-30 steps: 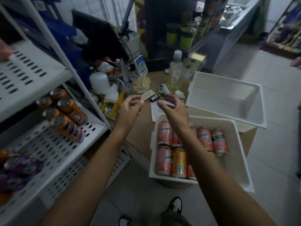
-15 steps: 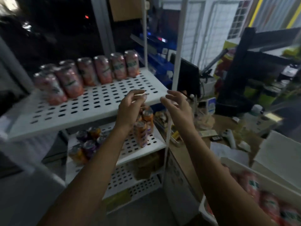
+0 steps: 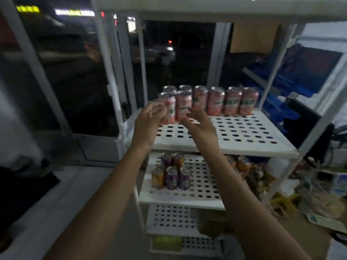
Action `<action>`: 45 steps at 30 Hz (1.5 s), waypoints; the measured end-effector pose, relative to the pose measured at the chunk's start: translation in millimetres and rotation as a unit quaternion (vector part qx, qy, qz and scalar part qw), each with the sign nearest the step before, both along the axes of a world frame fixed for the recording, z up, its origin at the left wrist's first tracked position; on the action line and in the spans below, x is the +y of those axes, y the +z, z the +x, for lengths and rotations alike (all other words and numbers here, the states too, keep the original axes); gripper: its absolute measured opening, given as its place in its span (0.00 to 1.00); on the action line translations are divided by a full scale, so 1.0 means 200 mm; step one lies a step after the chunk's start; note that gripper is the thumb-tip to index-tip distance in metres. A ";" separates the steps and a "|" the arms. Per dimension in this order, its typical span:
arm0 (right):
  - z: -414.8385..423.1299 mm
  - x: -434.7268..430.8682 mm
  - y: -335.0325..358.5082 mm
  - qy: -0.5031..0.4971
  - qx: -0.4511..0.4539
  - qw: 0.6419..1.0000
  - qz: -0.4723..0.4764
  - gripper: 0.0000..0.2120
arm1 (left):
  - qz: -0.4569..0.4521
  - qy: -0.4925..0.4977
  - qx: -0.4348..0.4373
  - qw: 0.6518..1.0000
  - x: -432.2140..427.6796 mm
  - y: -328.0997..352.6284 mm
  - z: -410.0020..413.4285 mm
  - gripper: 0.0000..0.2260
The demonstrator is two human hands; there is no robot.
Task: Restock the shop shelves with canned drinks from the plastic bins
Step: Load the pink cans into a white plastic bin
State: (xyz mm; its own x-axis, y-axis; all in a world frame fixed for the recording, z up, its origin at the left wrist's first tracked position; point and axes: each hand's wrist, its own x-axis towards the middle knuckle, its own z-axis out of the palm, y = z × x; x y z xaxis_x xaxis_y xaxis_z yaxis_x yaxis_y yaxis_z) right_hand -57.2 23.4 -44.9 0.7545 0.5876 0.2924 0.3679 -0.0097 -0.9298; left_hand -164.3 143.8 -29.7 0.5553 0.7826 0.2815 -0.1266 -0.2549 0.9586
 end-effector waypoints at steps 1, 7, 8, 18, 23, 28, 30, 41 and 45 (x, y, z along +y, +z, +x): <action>-0.01 0.05 0.00 0.004 0.011 1.000 0.002 0.23 | -0.001 0.010 0.001 1.000 0.04 0.00 -0.02 0.09; 0.01 0.26 -0.02 -0.001 0.015 0.999 0.039 0.20 | 0.038 0.031 0.033 0.998 0.24 -0.02 -0.02 0.15; 0.03 0.28 -0.02 -0.018 0.015 0.999 0.048 0.19 | 0.039 0.024 0.033 0.998 0.26 -0.02 0.00 0.16; 0.32 0.41 -0.05 -0.093 0.010 0.995 0.020 0.16 | 0.028 0.002 0.051 0.998 0.43 -0.09 0.28 0.27; 0.42 0.52 -0.09 -0.072 -0.003 0.997 -0.033 0.21 | 0.047 -0.003 0.090 0.995 0.47 -0.15 0.39 0.33; 0.43 0.55 -0.10 -0.098 -0.031 0.994 -0.047 0.23 | 0.109 0.039 0.099 0.988 0.49 -0.19 0.39 0.29; 0.42 0.53 -0.10 -0.103 -0.039 0.993 -0.042 0.22 | 0.116 0.041 0.091 0.988 0.48 -0.19 0.38 0.29; 0.41 -0.01 -0.02 -0.208 -0.033 0.977 0.030 0.25 | 0.085 -0.071 0.006 0.994 0.03 -0.04 0.45 0.19; 0.44 -0.34 0.01 -0.275 -0.009 0.961 0.030 0.25 | 0.080 -0.140 -0.002 0.987 -0.25 -0.02 0.57 0.17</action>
